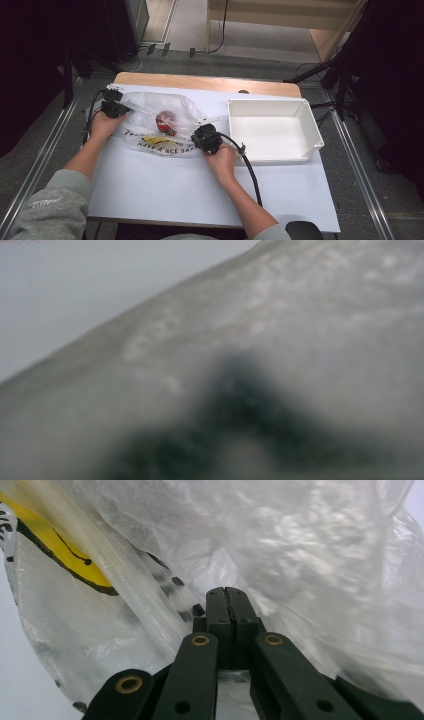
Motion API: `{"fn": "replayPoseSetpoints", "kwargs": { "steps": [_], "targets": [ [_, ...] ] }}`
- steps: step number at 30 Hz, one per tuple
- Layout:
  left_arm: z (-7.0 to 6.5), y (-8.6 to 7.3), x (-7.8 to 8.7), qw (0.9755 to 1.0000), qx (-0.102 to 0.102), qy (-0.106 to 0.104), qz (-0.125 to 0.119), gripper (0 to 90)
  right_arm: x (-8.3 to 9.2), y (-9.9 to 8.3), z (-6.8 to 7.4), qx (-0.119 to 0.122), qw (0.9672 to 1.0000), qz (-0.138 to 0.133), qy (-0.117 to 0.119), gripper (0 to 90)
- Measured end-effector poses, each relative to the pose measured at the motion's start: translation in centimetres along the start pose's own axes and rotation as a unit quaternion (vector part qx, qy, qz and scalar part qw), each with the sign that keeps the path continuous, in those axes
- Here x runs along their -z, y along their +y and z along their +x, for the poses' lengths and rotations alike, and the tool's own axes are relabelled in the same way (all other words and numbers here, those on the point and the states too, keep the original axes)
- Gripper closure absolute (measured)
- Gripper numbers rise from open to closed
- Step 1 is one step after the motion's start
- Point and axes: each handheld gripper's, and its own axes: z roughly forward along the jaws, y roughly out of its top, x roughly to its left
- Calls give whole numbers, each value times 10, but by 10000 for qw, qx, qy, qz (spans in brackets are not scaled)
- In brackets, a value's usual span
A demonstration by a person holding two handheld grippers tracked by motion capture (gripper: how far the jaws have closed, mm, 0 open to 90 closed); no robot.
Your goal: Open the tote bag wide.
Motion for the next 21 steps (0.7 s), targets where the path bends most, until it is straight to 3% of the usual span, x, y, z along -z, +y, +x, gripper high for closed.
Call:
{"fn": "replayPoseSetpoints", "kwargs": {
  "steps": [8, 14, 21],
  "targets": [
    [2, 0, 1, 9999, 7, 129, 20, 900, 6, -6, 2, 33, 10000, 3, -79, 900],
    [3, 1, 2, 9998, 71, 199, 21, 900, 10, -9, 6, 115, 9995, 46, -286, 900],
    [3, 1, 2, 9998, 111, 150, 33, 900, 11, -10, 5, 95, 9995, 48, -307, 900]
  ]
}}
